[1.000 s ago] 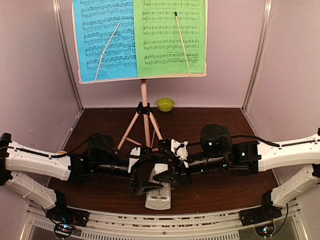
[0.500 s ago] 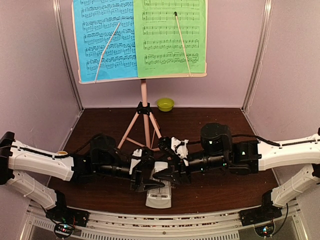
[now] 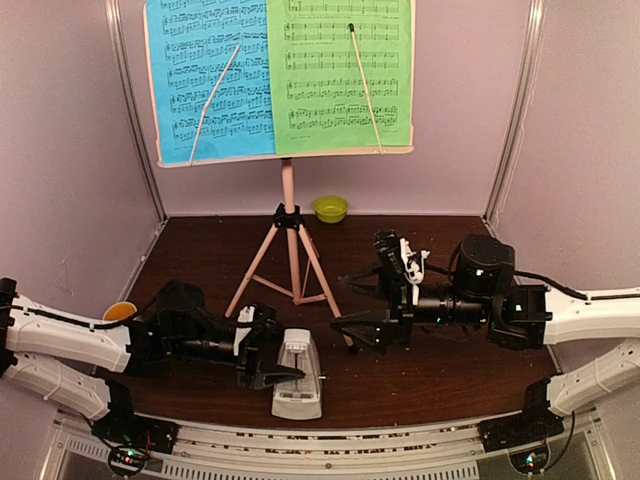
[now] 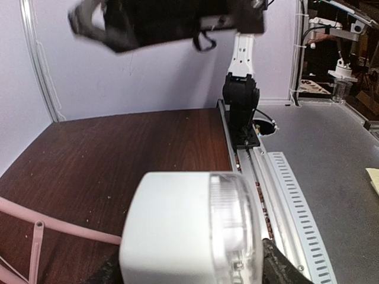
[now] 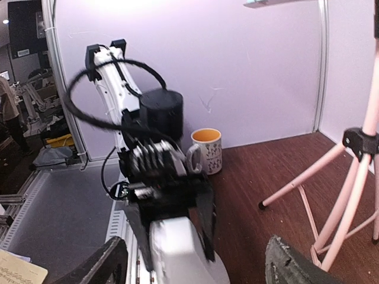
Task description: Set up the instrument practice props
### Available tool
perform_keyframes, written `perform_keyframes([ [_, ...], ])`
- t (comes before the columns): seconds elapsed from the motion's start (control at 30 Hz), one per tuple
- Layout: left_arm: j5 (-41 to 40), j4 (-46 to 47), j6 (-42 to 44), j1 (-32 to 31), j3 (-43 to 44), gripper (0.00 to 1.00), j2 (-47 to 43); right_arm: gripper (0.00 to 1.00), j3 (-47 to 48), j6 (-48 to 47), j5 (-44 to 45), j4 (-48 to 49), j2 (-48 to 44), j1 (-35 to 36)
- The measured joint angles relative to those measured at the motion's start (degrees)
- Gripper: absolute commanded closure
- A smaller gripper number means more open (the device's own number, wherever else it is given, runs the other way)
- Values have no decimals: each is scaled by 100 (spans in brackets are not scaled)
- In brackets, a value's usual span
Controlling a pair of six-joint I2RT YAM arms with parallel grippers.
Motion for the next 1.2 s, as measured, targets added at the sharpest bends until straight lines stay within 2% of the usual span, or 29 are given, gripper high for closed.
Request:
perform_keyframes([
  [0.17, 328, -35, 138, 0, 70, 70, -575, 34, -494, 409, 28, -144, -28, -216],
  [0.4, 426, -785, 704, 0, 542, 71, -1204, 40, -525, 1493, 114, -448, 461, -258],
  [0.63, 343, -1222, 1051, 0, 688, 71, -1338, 47, -734, 2415, -94, -70, 697, -267],
  [0.87, 321, -1416, 1134, 0, 688, 72, -1344, 50, -732, 2782, -450, 452, 1019, -267],
  [1.2, 321, -1414, 1137, 0, 688, 73, -1364, 49, -846, 2739, -627, 861, 1322, -267],
])
